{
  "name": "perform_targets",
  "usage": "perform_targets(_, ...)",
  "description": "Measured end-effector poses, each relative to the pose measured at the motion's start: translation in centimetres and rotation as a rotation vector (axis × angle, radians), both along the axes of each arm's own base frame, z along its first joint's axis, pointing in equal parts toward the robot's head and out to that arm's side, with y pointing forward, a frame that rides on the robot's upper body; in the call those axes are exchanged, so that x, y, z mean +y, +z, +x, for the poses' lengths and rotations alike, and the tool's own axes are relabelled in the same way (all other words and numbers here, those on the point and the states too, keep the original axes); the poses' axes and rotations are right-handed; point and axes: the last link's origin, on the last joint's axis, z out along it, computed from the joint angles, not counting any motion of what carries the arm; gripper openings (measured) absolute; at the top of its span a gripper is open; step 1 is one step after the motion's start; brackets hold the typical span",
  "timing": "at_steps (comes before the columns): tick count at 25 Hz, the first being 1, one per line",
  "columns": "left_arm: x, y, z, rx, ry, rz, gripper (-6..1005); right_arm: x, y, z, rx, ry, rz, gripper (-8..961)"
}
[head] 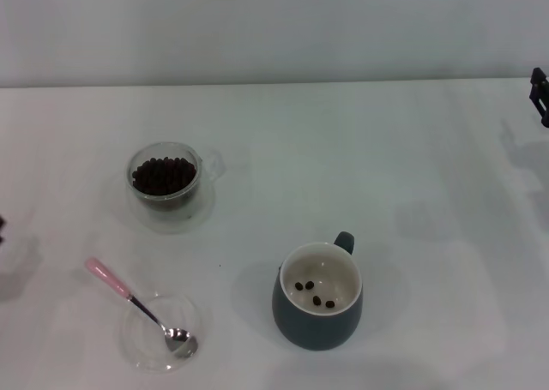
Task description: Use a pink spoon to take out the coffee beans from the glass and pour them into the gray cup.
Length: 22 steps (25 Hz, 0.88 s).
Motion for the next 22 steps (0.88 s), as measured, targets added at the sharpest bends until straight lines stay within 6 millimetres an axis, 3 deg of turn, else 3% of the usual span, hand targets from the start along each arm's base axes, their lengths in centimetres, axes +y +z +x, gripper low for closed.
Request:
perform_targets(7,-0.8,1.2,-0.5,0.209,0.020,0.225,871,0.2,0.2,-0.1,0.006,0.002,0.012,551)
perform_targets(22,-0.9,-0.3,0.0,0.248,0.034,0.232,866,0.5,0.2,-0.6,0.007,0.014,0.017,550)
